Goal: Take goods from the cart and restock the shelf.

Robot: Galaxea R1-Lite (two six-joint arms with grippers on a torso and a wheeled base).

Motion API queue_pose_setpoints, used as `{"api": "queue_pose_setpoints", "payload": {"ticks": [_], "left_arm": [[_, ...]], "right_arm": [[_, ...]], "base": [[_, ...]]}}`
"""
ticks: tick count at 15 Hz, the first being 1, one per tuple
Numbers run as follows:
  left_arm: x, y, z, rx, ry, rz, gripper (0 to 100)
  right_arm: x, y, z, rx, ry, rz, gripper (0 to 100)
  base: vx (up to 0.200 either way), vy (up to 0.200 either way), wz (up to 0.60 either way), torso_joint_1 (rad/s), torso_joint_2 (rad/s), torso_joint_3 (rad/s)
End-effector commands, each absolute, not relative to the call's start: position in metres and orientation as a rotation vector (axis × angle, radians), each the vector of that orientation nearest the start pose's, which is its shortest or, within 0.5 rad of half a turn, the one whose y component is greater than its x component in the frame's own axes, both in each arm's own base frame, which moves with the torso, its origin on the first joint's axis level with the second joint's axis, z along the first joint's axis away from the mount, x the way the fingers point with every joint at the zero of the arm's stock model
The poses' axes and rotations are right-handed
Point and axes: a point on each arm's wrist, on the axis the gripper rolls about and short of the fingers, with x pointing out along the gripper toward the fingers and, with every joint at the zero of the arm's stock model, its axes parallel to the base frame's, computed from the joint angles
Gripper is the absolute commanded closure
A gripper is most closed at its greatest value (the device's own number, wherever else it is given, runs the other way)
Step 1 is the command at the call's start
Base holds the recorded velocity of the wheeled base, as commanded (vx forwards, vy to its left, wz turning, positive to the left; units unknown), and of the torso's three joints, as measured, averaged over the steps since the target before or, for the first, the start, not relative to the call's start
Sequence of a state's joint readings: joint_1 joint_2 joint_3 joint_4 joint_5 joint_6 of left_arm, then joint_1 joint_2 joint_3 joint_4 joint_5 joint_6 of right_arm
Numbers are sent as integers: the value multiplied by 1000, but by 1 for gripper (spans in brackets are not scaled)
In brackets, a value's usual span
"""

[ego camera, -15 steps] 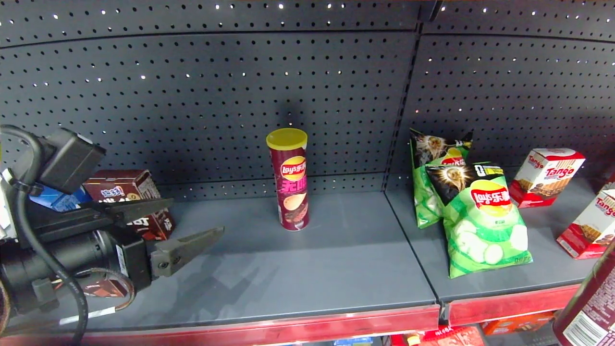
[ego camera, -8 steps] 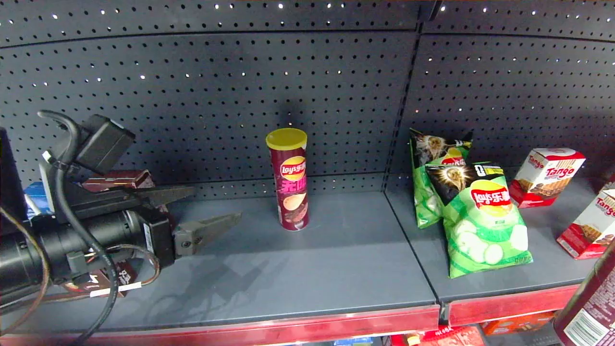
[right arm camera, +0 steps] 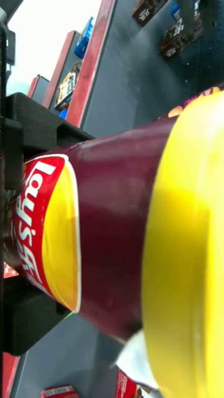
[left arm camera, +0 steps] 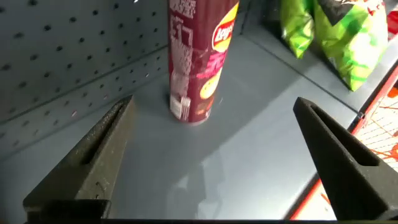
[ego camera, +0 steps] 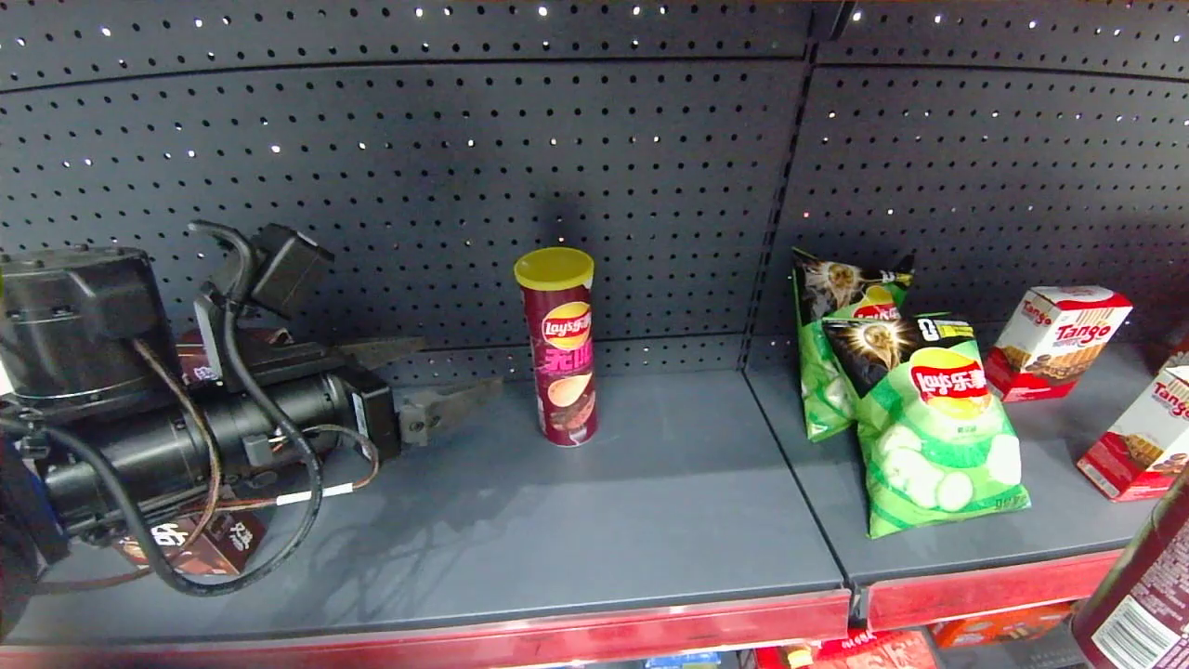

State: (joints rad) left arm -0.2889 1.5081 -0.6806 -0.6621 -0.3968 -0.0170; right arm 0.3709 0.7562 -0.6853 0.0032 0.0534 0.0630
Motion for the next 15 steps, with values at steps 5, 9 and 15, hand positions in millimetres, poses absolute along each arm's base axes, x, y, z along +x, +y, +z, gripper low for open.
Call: {"api": "queue_pose_setpoints", "payload": {"ticks": [5,9,15], "left_arm": [[285,-93,167,-34,153,-784,0],[297,-92,158,-36,135,-814,0],[316,-92,146,-32,92,-847,0]], "right_arm": [[59,24,261,51,88,422,100],[60,25,261,52,88,424,100],[59,25,262,51,84,428,100]], "base": [[0,0,0,0,0,0],[0,0,0,0,0,0],[0,0,0,0,0,0]]}}
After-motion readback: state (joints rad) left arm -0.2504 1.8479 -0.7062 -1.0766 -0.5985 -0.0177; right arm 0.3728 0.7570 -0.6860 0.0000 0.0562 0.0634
